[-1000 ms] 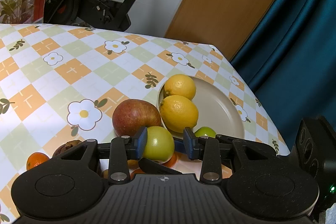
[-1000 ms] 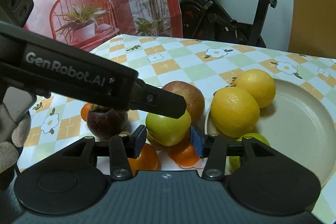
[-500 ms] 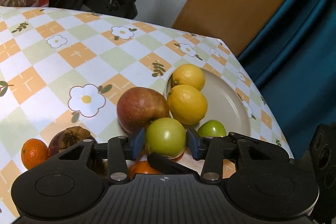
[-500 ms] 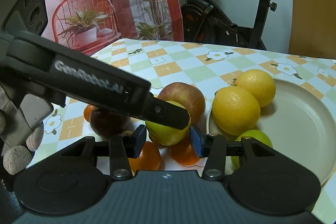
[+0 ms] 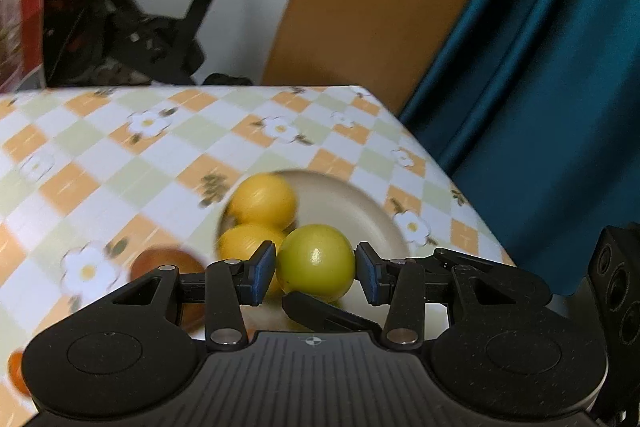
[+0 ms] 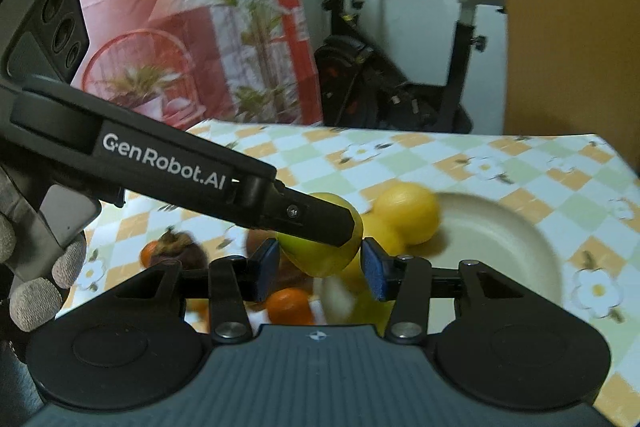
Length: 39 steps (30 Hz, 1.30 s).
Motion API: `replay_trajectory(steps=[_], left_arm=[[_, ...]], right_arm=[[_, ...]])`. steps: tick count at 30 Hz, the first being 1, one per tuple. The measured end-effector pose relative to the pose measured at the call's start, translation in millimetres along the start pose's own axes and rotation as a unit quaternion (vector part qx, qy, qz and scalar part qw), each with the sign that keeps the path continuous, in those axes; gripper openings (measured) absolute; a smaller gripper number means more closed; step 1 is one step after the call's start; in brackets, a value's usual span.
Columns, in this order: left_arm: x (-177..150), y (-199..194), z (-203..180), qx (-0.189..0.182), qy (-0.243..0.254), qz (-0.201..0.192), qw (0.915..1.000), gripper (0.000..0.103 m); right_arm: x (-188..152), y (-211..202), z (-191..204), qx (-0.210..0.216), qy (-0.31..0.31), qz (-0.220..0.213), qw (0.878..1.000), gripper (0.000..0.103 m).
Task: Organize fruits
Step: 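Carry the pale apple onto the plate and open the left tool, then withdraw the left tool from the plate toward the fruit pile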
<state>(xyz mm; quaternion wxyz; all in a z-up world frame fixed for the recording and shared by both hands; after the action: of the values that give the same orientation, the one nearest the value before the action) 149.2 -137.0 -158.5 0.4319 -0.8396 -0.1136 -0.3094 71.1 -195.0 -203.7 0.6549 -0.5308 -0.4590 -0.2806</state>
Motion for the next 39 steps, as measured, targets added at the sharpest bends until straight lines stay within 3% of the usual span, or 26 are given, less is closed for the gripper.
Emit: replay_trajectory(steps=[7, 20, 26, 33, 39], left_arm=[[16.5, 50.8, -22.9, -0.01, 0.004, 0.03, 0.9995, 0.047], [31.9, 126.6, -23.0, 0.027, 0.015, 0.078, 0.9965, 0.047], [38.3, 131.0, -15.8, 0.025, 0.007, 0.076, 0.9967, 0.047], [45.5, 120.9, -19.3, 0.029, 0.029, 0.058, 0.9975, 0.047], [50.8, 107.0, -11.7, 0.037, 0.025, 0.04, 0.9982, 0.047]], right_arm=[[2.9, -0.7, -55.6, -0.025, 0.032, 0.004, 0.999, 0.048], [-21.3, 39.9, -116.7, -0.022, 0.083, 0.032, 0.996, 0.048], [-21.2, 54.2, -124.8, -0.018, 0.088, 0.045, 0.995, 0.048], [-13.4, 64.0, -132.1, -0.024, 0.103, 0.048, 0.993, 0.045], [-1.3, 71.3, -124.9, -0.026, 0.085, 0.051, 0.995, 0.044]])
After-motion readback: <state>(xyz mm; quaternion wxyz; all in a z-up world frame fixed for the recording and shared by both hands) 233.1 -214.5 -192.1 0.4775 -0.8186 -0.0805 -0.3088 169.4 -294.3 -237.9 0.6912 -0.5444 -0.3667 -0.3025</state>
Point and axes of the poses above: each gripper's, at about its wrist camera, not at the fingertips, and y roughly the way its jaws point, z to its left, x to its top, the point moved 3 cm from there along y, roughly the way its jaws point, and after that the axes turned 11 degrees about -y, right-handed, at the moved point
